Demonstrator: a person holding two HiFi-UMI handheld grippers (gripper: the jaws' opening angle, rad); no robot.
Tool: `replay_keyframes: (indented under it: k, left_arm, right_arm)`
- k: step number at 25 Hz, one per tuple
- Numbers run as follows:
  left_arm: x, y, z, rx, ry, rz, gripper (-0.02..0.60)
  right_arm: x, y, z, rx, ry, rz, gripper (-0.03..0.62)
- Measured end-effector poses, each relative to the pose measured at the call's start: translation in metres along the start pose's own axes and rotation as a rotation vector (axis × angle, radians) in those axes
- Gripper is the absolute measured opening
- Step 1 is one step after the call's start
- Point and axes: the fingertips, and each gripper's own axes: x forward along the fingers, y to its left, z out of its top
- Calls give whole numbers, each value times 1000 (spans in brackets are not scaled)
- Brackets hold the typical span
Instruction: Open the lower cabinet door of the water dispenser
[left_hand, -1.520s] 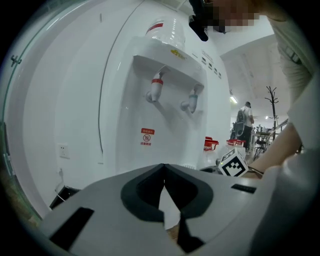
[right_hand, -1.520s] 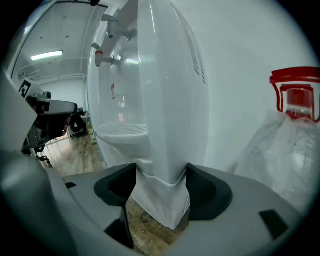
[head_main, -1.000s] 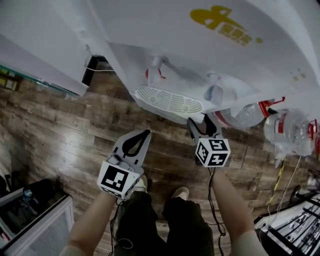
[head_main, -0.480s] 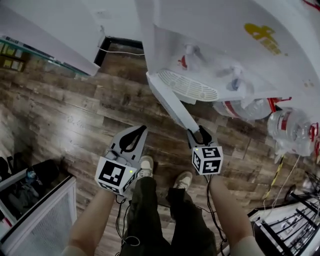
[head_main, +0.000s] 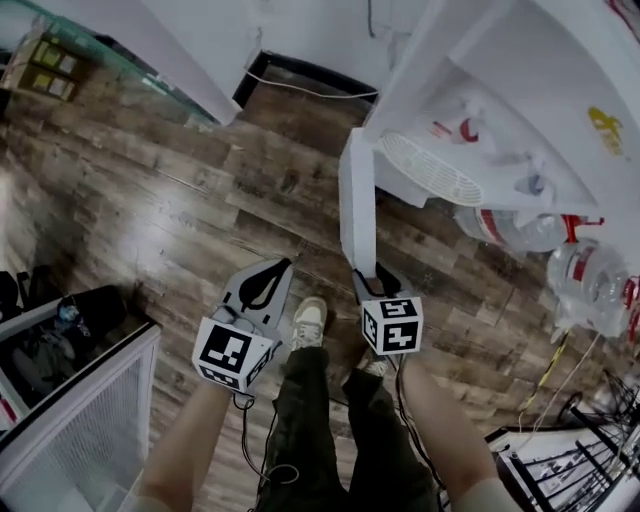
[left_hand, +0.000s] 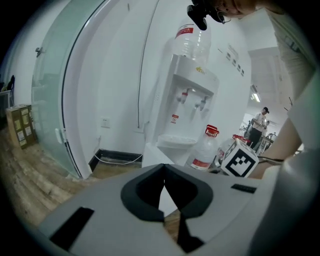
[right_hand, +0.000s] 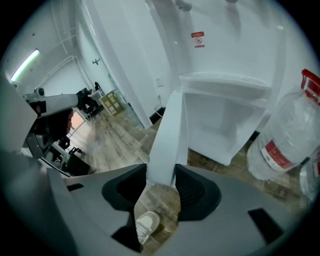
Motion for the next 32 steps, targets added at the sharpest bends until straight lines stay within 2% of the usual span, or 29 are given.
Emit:
replay_keyframes:
  k: [6,11,14,18,23,27,32]
  left_arm:
    - [-36,32,-22,-39,37,56,6]
    - [-61,63,-32,-71,48,92,6]
    - [-75,80,-34,-81,58,130,5]
    - [-89,93,-27,-70,65,157,5]
    - [-98,94,-4,-75,60,148,6]
    - [-100,89,25,-50,41,128,6]
    - [-98,70,78,-24,18,95,6]
  right_arm:
    - [23,60,11,37,4,72,190]
    - [46,103,27,-2,14,137,187]
    - [56,121,34,7,32,198,210]
    - [57,132,37,27,60,233,229]
    - [27,131,46,77,56,215,224]
    - [-11,117,66,62,9,171,124]
    - [-74,90,106,48,-89,116,69]
